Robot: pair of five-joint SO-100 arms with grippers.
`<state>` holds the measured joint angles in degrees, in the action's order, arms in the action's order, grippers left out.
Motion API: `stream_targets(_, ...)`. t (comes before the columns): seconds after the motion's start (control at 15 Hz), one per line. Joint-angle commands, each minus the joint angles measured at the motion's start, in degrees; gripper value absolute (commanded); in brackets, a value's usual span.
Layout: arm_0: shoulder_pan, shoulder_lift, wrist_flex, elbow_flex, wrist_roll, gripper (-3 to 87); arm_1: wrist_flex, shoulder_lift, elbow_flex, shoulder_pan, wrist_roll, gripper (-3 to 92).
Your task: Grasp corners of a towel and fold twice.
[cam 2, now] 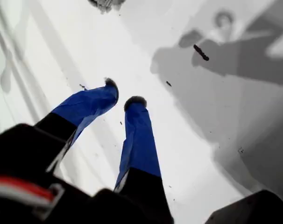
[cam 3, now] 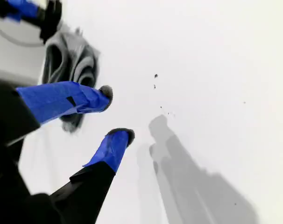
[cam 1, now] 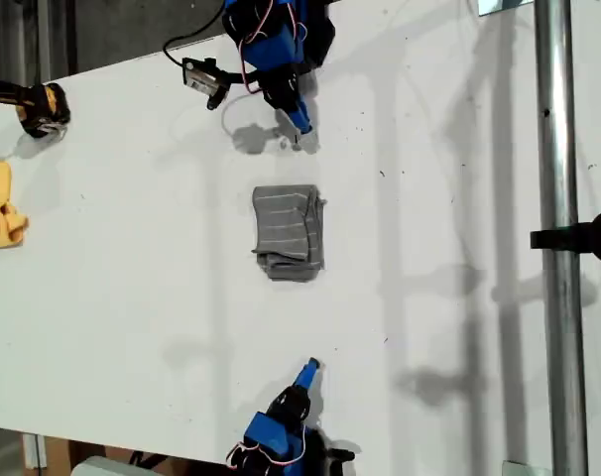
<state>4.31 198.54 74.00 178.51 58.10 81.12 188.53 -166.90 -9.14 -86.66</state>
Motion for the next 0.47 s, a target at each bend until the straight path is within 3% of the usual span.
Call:
stream_targets(0.0, -0.09, 0.26, 0.0, 0.26, -2.11, 12.2, 0.53, -0.35, 0.7, -2.72, 0.7, 9.1)
stream_targets(0.4, -0.09, 0.26, 0.0, 0.26, -2.11, 12.2, 0.53, -0.35, 0.7, -3.43, 0.7, 9.1)
